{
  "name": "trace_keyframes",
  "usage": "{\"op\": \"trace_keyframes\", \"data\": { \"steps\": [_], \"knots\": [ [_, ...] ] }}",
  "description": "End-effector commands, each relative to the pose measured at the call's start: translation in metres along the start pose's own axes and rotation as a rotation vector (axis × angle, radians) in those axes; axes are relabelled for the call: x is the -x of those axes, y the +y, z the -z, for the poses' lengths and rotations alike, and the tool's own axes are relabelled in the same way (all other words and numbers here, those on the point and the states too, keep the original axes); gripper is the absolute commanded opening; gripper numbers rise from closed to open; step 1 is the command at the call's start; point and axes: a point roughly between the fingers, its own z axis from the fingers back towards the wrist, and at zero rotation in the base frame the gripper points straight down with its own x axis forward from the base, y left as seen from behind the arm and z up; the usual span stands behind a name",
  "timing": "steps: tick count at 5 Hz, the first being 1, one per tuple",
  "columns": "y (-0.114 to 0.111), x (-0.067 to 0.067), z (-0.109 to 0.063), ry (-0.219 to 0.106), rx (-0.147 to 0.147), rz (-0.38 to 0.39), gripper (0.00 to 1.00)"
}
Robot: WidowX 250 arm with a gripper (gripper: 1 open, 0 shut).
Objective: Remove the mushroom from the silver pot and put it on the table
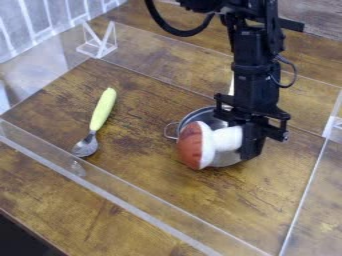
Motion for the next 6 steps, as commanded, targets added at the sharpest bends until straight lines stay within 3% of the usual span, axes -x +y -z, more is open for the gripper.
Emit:
{"op": "trace_keyframes", "data": {
  "steps": [1, 3, 6],
  "knots": [
    [0.008, 0.005, -0.032, -0.039, -0.019, 0.061, 0.00],
    [0.021, 0.010, -0.049, -0.050, -0.012, 0.002, 0.00],
    [-0.013, 0.013, -0.077, -0.075, -0.003, -0.064, 0.00]
  ]
}}
